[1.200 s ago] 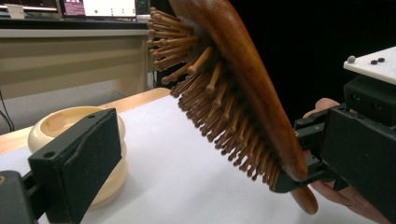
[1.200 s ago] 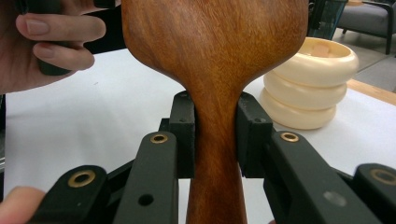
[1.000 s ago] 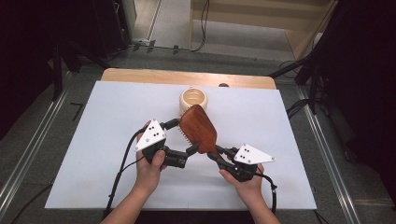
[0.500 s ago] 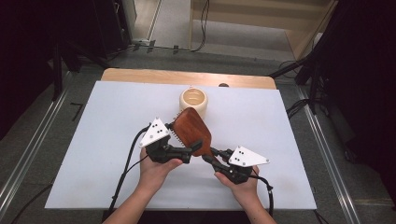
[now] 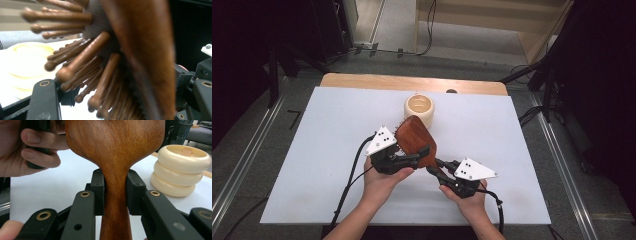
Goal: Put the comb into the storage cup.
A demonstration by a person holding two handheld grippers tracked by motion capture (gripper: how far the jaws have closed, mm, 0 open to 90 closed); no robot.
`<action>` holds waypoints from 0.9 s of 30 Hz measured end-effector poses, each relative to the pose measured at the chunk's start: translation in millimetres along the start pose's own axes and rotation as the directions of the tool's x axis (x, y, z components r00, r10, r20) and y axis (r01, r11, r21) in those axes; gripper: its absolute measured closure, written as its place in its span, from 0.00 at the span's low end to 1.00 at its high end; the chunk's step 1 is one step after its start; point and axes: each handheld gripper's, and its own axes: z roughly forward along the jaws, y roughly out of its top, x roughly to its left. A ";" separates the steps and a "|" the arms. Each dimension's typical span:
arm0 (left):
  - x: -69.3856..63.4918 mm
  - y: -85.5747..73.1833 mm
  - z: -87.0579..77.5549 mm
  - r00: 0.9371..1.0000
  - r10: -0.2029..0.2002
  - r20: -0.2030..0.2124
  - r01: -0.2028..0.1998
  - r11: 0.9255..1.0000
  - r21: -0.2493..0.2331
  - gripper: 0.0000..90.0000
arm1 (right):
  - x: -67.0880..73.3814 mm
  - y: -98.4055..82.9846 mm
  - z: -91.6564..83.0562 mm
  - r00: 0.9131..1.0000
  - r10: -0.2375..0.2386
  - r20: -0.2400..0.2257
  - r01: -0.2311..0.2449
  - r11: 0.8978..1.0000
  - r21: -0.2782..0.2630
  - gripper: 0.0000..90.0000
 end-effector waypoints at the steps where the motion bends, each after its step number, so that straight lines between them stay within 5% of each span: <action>1: 0.8 0.2 0.2 1.000 -0.004 0.001 0.004 1.000 0.006 0.33 | 0.3 -0.1 0.3 1.000 -0.002 0.003 0.002 1.000 0.000 0.78; 13: 3.3 -0.7 5.3 0.999 -0.043 0.019 0.043 0.998 0.043 0.40 | 3.6 -1.7 4.3 1.000 -0.001 0.013 0.001 1.000 0.000 0.78; 27: 6.3 -1.6 6.1 0.989 -0.070 0.130 0.063 0.996 0.057 0.58 | 2.5 -5.0 7.1 1.000 0.001 0.022 -0.001 1.000 0.002 0.78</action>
